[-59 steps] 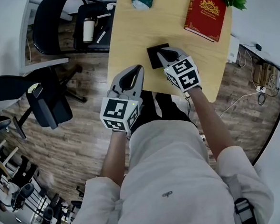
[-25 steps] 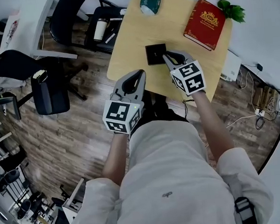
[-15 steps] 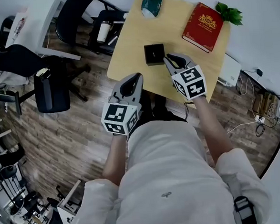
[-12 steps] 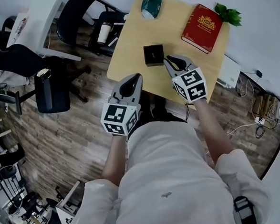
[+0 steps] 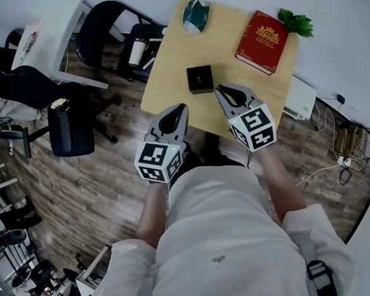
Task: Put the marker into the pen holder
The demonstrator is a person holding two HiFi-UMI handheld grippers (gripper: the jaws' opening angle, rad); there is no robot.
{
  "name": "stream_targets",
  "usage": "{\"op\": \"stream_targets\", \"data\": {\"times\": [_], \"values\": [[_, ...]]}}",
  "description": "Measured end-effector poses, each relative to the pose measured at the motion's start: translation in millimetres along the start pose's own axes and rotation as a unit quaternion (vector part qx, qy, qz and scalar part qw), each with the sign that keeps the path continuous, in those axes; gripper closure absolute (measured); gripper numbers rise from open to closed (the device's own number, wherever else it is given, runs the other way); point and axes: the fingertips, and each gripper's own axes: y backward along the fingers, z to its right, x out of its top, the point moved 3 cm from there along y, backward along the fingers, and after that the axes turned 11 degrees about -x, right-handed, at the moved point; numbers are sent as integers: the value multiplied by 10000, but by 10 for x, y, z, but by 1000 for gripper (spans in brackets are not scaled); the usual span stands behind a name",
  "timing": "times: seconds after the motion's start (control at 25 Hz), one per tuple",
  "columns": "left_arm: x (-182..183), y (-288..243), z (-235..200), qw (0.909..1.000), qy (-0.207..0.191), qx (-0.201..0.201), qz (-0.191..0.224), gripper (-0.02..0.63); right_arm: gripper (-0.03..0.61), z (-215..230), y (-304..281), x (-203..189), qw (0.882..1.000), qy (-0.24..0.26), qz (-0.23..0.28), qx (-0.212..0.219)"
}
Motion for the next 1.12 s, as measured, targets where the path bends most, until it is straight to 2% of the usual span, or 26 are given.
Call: {"op": "stream_targets", "data": {"times": [0.32, 1.12], "values": [[33, 59, 28, 9996, -127, -244, 33, 604, 561, -156, 176, 112, 9996, -93, 226, -152], [135, 715, 76, 9903, -538, -1278, 114, 604, 578, -887, 844, 379, 9890, -478, 664, -1235]]}}
